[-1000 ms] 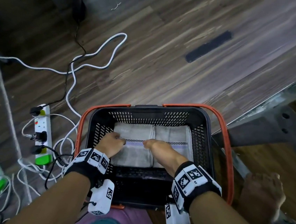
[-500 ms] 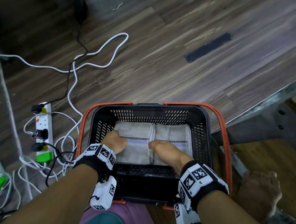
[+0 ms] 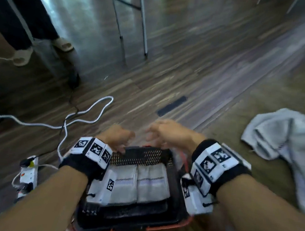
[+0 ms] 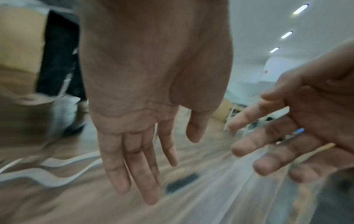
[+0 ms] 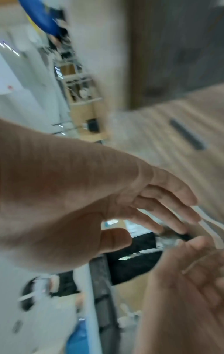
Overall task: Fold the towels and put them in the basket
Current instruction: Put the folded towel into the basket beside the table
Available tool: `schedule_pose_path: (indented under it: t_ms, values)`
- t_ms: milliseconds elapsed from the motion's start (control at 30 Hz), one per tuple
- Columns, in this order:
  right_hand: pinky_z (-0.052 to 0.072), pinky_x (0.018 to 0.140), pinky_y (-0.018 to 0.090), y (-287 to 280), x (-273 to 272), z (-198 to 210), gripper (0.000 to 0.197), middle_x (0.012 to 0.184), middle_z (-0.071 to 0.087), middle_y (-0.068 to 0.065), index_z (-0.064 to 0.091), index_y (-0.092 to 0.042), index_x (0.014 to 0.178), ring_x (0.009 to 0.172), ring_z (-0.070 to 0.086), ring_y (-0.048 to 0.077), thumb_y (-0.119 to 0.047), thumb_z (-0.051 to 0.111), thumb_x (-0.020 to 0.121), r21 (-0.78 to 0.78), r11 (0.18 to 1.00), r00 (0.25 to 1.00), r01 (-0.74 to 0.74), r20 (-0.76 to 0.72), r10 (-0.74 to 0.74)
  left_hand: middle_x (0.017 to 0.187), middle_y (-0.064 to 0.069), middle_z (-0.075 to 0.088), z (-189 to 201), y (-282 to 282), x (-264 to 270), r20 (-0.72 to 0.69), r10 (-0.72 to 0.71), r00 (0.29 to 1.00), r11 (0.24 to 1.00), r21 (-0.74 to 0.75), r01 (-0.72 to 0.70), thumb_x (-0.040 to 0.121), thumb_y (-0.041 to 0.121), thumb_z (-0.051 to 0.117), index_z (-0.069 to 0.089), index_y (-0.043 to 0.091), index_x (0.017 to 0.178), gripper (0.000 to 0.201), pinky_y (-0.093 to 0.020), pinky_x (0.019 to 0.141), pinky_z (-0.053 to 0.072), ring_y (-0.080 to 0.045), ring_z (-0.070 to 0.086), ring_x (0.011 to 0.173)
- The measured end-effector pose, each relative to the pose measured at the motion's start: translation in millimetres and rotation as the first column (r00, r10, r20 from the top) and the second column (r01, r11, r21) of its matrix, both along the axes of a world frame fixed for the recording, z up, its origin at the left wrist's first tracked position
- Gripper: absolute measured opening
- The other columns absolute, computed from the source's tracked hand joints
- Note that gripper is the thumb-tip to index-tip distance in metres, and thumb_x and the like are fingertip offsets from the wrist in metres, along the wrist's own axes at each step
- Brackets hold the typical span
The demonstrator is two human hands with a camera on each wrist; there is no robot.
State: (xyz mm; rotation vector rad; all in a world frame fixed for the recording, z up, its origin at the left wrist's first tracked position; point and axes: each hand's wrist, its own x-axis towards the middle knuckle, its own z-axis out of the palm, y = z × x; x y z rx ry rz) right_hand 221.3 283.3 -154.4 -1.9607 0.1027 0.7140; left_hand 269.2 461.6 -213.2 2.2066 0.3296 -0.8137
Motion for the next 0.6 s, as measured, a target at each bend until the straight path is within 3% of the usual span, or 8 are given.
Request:
schedule_pose_path:
  t_ms: [100, 200, 333, 467, 533, 600]
  values:
    - [0.043, 0.064, 0.03, -51, -15, 85, 0.032, 0.11, 0.071, 0.016, 0.061, 0.0, 0.125, 0.08, 0.064, 0.025, -0.015, 0.043, 0.103, 0.088, 0.987, 0.98, 0.131, 0.141, -0.143, 0.071, -0.007, 0.059, 82, -47, 6, 0.259, -0.131, 0.957, 0.991, -0.001, 0.136, 0.098, 0.018, 0.054, 0.063, 0.004, 0.094, 0.017, -0.021, 0.053, 0.049, -0.019, 0.056, 0.057]
    - [0.044, 0.058, 0.027, -113, -53, 171, 0.028, 0.103, 0.075, 0.018, 0.066, -0.001, 0.113, 0.078, 0.067, 0.026, -0.017, 0.046, 0.1, 0.147, 0.952, 0.892, 0.27, 0.333, -0.305, 0.079, -0.008, 0.063, 172, -113, -7, 0.419, -0.225, 0.88, 0.953, -0.096, 0.289, 0.1, 0.023, 0.053, 0.062, 0.008, 0.096, 0.018, -0.025, 0.059, 0.049, -0.018, 0.058, 0.06]
    - [0.047, 0.051, 0.024, -194, -135, 242, 0.022, 0.09, 0.078, 0.012, 0.069, -0.01, 0.097, 0.072, 0.069, 0.025, -0.016, 0.049, 0.098, 0.13, 0.892, 0.748, 0.434, 0.5, -0.437, 0.089, -0.007, 0.071, 258, -216, -61, 0.574, -0.439, 0.692, 0.822, -0.055, 0.567, 0.097, 0.034, 0.055, 0.069, 0.007, 0.099, 0.031, -0.03, 0.064, 0.046, -0.025, 0.063, 0.067]
    - [0.047, 0.047, 0.021, -272, -220, 242, 0.023, 0.085, 0.074, 0.004, 0.073, -0.011, 0.093, 0.061, 0.068, 0.015, -0.011, 0.051, 0.099, -0.101, 0.816, 0.68, 0.57, 0.615, -0.399, 0.088, -0.01, 0.068, 275, -310, -130, 0.591, -0.574, 0.566, 0.68, -0.041, 0.732, 0.097, 0.032, 0.057, 0.072, 0.004, 0.1, 0.032, -0.024, 0.054, 0.04, -0.025, 0.059, 0.064]
    - [0.047, 0.048, 0.019, -311, -262, 223, 0.024, 0.073, 0.072, -0.003, 0.072, -0.007, 0.095, 0.055, 0.064, 0.01, -0.014, 0.05, 0.1, -0.112, 0.765, 0.673, 0.634, 0.568, -0.474, 0.084, -0.013, 0.063, 260, -350, -163, 0.578, -0.62, 0.531, 0.623, -0.048, 0.781, 0.095, 0.026, 0.058, 0.071, -0.002, 0.096, 0.031, -0.027, 0.054, 0.039, -0.025, 0.055, 0.063]
    - [0.047, 0.049, 0.019, -345, -302, 196, 0.026, 0.068, 0.072, -0.004, 0.072, -0.007, 0.093, 0.056, 0.063, 0.011, -0.014, 0.048, 0.099, -0.145, 0.709, 0.66, 0.69, 0.527, -0.535, 0.078, -0.014, 0.055, 238, -384, -193, 0.566, -0.689, 0.452, 0.549, 0.001, 0.836, 0.094, 0.019, 0.056, 0.066, 0.002, 0.084, 0.022, -0.03, 0.056, 0.038, -0.023, 0.049, 0.064]
